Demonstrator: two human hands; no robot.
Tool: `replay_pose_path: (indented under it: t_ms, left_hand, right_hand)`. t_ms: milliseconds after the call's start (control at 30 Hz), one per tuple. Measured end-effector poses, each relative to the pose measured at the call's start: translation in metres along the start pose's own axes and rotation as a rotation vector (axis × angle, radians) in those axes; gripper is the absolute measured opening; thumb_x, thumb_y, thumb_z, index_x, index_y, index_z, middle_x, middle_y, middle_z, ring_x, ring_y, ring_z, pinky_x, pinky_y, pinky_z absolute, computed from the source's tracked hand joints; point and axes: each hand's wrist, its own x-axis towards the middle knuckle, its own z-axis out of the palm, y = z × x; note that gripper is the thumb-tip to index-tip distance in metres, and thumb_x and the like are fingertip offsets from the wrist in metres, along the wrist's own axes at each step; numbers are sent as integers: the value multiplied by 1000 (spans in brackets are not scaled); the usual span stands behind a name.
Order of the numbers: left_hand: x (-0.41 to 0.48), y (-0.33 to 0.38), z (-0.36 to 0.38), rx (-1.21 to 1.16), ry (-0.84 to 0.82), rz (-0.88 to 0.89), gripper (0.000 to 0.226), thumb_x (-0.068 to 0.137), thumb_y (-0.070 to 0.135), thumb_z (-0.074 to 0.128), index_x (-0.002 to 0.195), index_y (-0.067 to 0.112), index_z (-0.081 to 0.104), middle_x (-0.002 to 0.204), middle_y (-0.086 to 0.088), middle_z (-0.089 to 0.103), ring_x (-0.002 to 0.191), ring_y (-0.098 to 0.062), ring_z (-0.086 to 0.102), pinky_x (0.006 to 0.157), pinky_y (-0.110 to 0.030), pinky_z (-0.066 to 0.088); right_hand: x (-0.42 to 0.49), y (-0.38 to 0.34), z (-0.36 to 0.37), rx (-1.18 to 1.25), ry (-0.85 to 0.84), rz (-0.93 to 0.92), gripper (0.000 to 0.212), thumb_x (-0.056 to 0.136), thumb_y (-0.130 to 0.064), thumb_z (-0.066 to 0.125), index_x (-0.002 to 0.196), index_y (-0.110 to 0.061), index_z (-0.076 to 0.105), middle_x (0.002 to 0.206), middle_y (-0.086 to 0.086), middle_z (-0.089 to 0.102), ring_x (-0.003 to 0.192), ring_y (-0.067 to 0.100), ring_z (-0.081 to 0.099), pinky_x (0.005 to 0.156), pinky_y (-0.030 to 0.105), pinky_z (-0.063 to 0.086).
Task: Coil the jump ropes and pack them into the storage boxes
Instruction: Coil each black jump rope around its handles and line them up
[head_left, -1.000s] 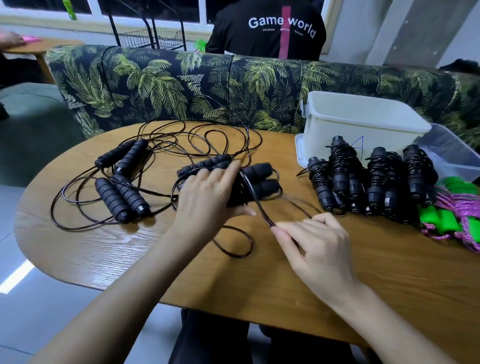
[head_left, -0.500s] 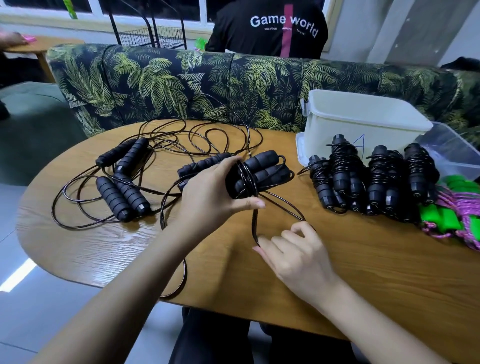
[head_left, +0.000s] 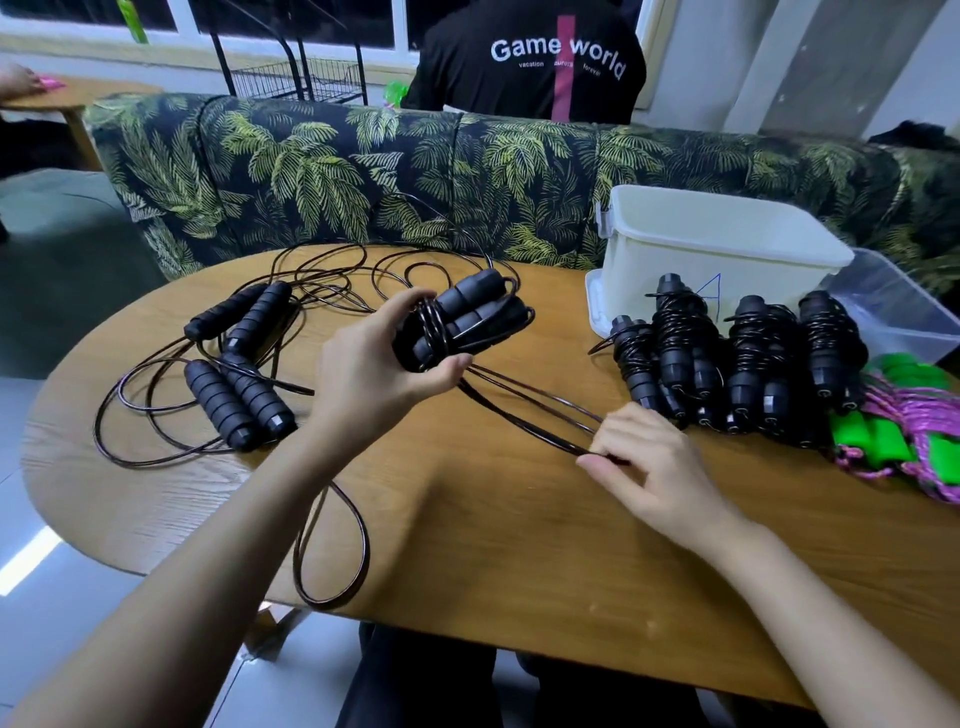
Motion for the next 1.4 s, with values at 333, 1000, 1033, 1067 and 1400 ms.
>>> replay_pose_path:
  t_ms: [333, 1000, 1033, 1067, 1400]
  left_hand:
    - [-9, -16, -14, -121, -32, 92, 66, 70, 49, 70, 126, 16, 60, 101, -6, 70, 92, -22, 65, 86, -39, 53]
    - [-31, 23, 18, 704, -169, 581, 82, 69, 71, 46, 116, 7, 65, 82, -1, 67, 73, -23, 62, 63, -31, 49]
    - [-30, 24, 19, 725, -171, 546, 77, 68, 69, 51, 111, 8, 65, 80, -2, 67, 72, -23, 62, 62, -32, 50]
    - [-29, 25, 21, 740, -174, 510, 72, 66, 67, 58, 107, 8, 65, 79, -2, 66, 72, -24, 62, 61, -33, 50]
    - [-16, 23, 20, 846, -216, 216, 83, 61, 83, 59, 107, 14, 62, 92, -3, 68, 85, -27, 63, 61, -32, 37]
  right_hand:
    - [46, 4, -35, 591, -371, 606, 44, 92, -51, 58, 60, -21, 65, 51, -2, 37, 57, 15, 40, 78, 12, 38]
    - [138, -32, -30, 140, -217, 409, 31, 90, -42, 67, 64, -26, 72, 47, -10, 49, 48, 5, 40, 58, 29, 30]
    - [136, -39, -31, 71, -193, 372, 30, 89, -44, 67, 66, -26, 73, 47, -9, 48, 50, 6, 40, 57, 30, 30]
    - [132, -47, -33, -1, -187, 337, 29, 88, -46, 67, 70, -25, 75, 50, -8, 49, 56, 7, 44, 59, 31, 33]
    - [66, -72, -20, -322, -153, 34, 44, 91, -47, 39, 74, -28, 75, 58, -8, 64, 52, 23, 60, 45, 29, 45]
